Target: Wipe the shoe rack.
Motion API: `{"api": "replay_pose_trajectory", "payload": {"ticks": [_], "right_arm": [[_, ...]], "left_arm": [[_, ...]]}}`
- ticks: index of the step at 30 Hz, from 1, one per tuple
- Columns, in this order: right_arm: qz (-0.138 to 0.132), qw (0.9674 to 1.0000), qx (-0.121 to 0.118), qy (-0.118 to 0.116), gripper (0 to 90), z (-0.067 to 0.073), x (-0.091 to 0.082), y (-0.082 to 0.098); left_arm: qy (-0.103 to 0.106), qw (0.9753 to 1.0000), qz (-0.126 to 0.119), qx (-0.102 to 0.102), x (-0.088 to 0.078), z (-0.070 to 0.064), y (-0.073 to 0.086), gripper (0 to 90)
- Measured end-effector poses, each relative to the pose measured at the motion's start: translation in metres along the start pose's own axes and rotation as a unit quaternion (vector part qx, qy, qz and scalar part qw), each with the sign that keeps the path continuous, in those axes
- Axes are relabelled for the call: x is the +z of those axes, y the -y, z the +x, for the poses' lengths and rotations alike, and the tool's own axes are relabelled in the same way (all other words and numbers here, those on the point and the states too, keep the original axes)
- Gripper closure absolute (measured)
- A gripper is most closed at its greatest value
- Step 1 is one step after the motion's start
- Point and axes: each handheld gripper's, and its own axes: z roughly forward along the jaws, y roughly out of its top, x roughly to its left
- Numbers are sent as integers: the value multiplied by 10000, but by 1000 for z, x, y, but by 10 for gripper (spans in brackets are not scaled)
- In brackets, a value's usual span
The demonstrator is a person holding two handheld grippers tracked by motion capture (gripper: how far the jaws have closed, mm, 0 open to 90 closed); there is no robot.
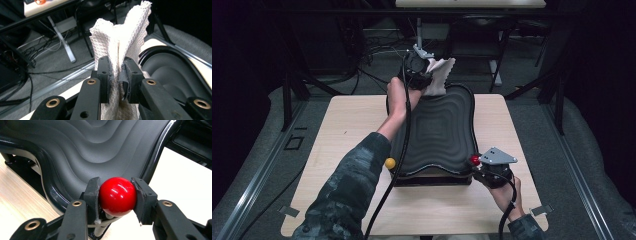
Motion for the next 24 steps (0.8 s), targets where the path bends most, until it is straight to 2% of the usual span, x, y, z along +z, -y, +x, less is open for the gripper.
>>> {"api": "replay_pose_trajectory", "payload": {"ticks": [5, 7, 12, 14, 19, 24], "right_arm": [[-40, 10000, -3, -65, 602, -1, 0, 0], [9, 10000, -6, 19, 602, 0, 0, 0], [-2, 10000, -2, -2, 602, 0, 0, 0], [-1, 10000, 1, 2, 602, 0, 0, 0], [-3, 10000, -3, 3, 602, 0, 0, 0], [-2, 10000, -3, 6, 602, 0, 0, 0]], "left_arm": [[-36, 9998, 196, -28, 11, 3, 7, 767], [-59, 9997, 243, -57, 12, 7, 11, 768], [-115, 9987, 499, -85, 17, 18, 22, 769], [-169, 9984, 529, -136, 17, 23, 27, 769], [-193, 9988, 346, -287, 11, 31, 29, 770], [-137, 9996, 11, -235, -2, 25, 19, 770]]}}
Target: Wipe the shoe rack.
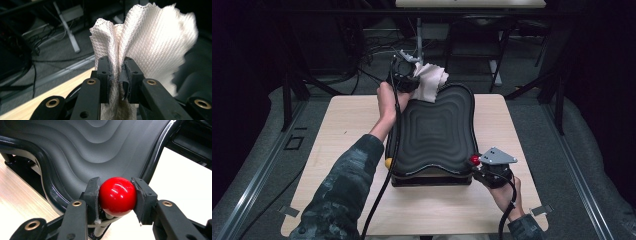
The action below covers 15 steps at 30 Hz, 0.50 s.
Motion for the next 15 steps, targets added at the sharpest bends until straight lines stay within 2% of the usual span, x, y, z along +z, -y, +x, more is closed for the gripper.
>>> {"api": "replay_pose_trajectory", "payload": {"ticks": [5, 7, 11, 15], "right_arm": [[-2, 10000, 1, 7, 602, 0, 0, 0], [8, 10000, 8, -24, 602, 0, 0, 0], [11, 10000, -2, -44, 602, 0, 0, 0], [13, 10000, -7, -56, 602, 0, 0, 0]], "left_arm": [[187, 9995, -202, 155, -6, -16, -11, 766], [190, 9992, -218, 261, -5, -23, -13, 766], [231, 9991, -94, 337, 3, -30, -14, 763], [180, 9992, 41, 344, 11, -29, -11, 762]]}}
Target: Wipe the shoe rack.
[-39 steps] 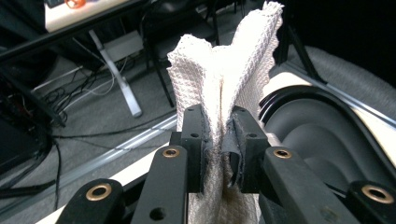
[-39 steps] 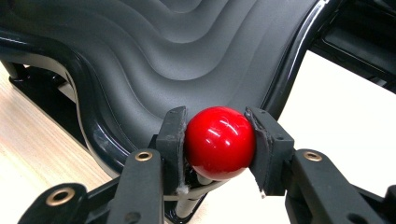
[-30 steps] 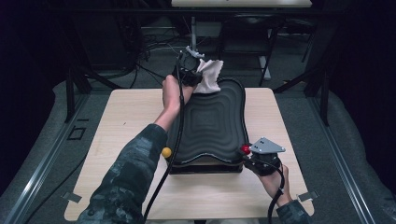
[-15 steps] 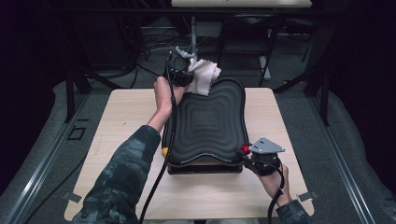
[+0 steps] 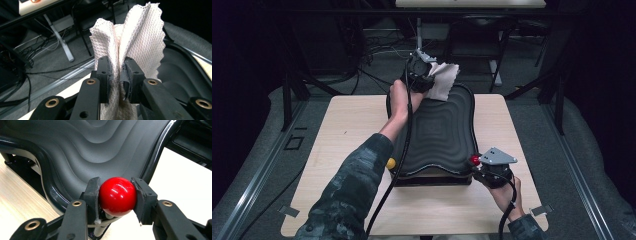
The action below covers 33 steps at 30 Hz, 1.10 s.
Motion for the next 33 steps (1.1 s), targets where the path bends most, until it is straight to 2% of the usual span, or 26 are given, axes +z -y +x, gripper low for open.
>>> {"api": "replay_pose_trajectory", "payload": {"ticks": [3, 5, 6, 10, 13, 18, 23, 27, 33], "right_arm": [[-6, 10000, -3, 13, 602, 0, 0, 0], [3, 10000, 3, -6, 602, 0, 0, 0], [-31, 9999, -1, 123, 602, 1, 1, 0], [18, 10000, 6, -44, 602, 0, 0, 0], [2, 10000, 8, 14, 602, 0, 0, 0], [2, 10000, 0, 4, 602, 0, 0, 0], [3, 10000, 5, 0, 602, 0, 0, 0], [1, 10000, 2, 12, 602, 0, 0, 0], [2, 10000, 0, 12, 602, 0, 0, 0]], "left_arm": [[3, 9999, 1, -102, 2, 4, 3, 758], [-77, 9999, 82, -6, 1, 4, 3, 759], [-140, 9998, 108, 23, 2, 6, 4, 760], [-261, 9993, 277, -60, 4, 18, 12, 762], [-369, 9986, 337, -172, 4, 28, 18, 763], [-559, 9972, 239, -428, -2, 41, 24, 762], [-776, 9956, 141, -503, -11, 50, 25, 762], [-751, 9956, 227, -506, -9, 51, 28, 759], [-535, 9968, 399, -446, 5, 41, 37, 747]]}}
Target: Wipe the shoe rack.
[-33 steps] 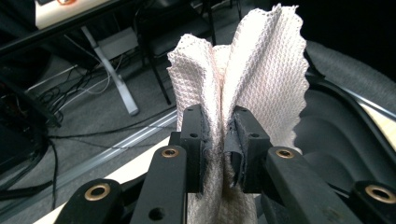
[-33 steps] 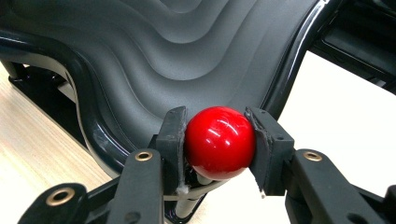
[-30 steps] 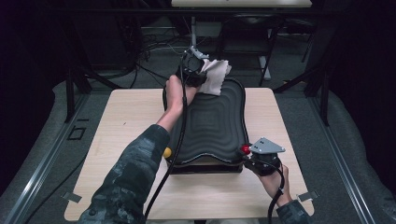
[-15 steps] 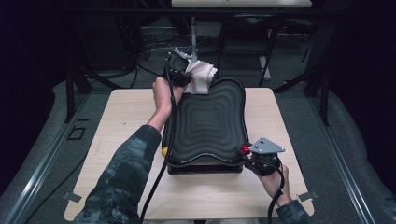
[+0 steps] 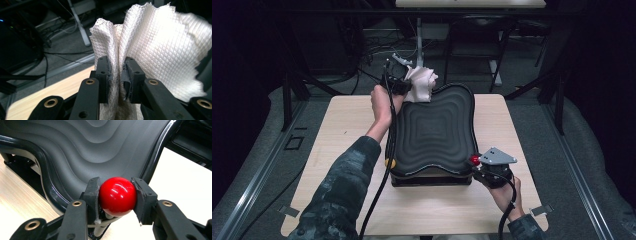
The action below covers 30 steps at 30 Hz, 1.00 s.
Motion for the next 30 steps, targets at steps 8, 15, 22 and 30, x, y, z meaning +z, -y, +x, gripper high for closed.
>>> {"api": "replay_pose_trajectory", "payload": {"ticks": [8, 15, 22, 30], "right_arm": [[4, 10000, 8, -8, 602, 0, 0, 0], [2, 10000, -1, 0, 602, 0, 0, 0], [1, 10000, -3, -4, 602, 0, 0, 0], [2, 10000, 1, -4, 602, 0, 0, 0]], "left_arm": [[176, 9997, 0, 139, 8, -18, 2, 745], [309, 9990, -31, 313, 10, -31, 0, 743], [148, 9990, -57, 426, 10, -28, -1, 745], [-41, 9994, -40, 354, 10, -17, -1, 747]]}}
